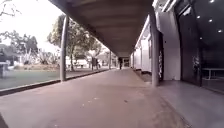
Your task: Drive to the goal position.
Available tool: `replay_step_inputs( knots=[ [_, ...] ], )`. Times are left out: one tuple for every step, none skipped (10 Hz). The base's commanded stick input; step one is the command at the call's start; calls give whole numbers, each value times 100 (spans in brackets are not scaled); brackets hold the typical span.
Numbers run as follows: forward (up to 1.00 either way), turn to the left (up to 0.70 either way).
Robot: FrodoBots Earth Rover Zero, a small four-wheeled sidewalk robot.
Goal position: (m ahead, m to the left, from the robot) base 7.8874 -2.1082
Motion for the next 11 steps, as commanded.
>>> replay_step_inputs(
  knots=[
    [70, -6],
    [70, -2],
    [70, 0],
    [70, 0],
    [70, -7],
    [70, -21],
    [70, -18],
    [70, -7],
    [70, 0],
    [70, 0],
    [70, 0]
  ],
)
